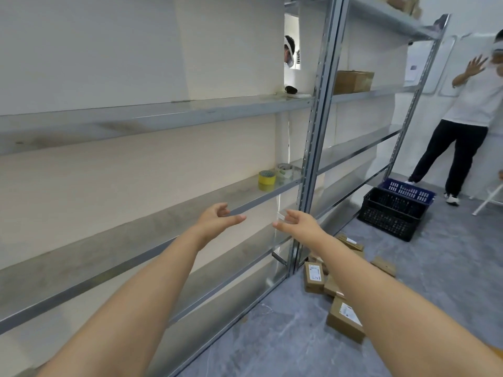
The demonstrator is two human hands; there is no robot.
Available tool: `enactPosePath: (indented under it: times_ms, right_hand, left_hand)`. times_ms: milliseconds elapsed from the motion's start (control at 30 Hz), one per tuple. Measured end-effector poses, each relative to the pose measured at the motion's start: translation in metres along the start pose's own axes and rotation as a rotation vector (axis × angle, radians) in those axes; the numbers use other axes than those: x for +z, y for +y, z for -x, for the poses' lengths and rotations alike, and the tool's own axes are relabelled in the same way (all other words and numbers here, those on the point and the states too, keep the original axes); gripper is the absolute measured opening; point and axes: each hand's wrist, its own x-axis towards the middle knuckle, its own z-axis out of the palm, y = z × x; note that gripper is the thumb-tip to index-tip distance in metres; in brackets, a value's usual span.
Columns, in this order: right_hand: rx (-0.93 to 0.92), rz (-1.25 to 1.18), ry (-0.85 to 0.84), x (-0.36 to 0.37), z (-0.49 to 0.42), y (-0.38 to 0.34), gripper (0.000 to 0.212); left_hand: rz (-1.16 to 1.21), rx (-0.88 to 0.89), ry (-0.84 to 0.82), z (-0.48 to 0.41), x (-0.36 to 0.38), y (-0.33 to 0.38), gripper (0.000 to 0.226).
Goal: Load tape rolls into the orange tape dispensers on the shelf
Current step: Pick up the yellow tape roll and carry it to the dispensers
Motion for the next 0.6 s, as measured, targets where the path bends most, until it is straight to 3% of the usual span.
enactPosePath:
  times_ms: [600]
  right_hand:
    - [0.004, 0.032, 0.027, -0.069, -0.210, 0.016, 0.085]
  left_hand:
    - [-0.010, 0.005, -0.075, -0.227, 0.036, 0.012, 0.083]
